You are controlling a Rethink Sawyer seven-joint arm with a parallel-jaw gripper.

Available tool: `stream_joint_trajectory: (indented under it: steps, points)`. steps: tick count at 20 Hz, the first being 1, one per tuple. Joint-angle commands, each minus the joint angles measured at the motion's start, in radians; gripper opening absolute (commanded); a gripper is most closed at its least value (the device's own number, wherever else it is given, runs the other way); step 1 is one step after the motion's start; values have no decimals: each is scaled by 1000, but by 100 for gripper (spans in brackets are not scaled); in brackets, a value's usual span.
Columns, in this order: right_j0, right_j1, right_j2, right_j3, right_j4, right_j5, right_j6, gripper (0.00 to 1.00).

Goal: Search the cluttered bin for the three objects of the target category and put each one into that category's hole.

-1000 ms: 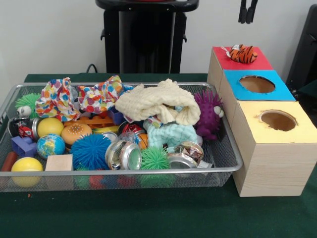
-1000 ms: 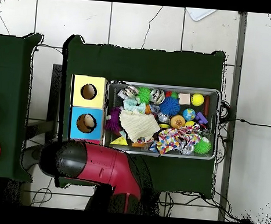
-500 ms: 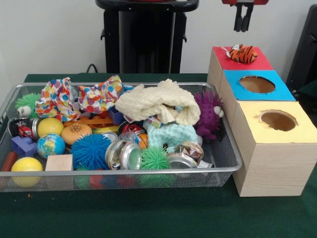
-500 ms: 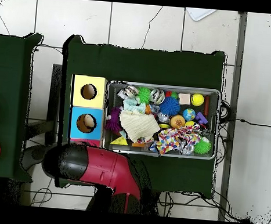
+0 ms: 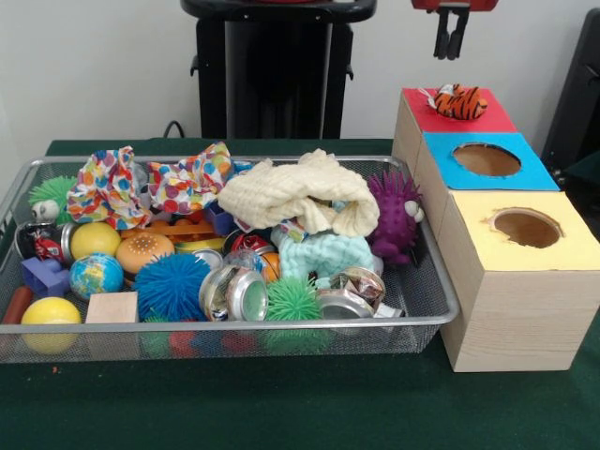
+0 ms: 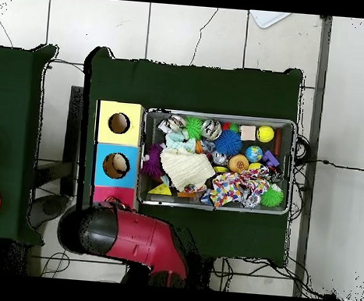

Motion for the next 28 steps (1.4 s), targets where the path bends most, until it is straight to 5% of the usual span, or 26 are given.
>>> stream_joint_trajectory:
  steps: [1,9,19,28]
  points:
    - [-2,19,106,125,69,-154,197,0]
    - [-5,115,155,85,114,-218,228,0]
    - [24,145,159,54,148,-241,248,0]
    - [-14,278,191,44,115,-416,215,0]
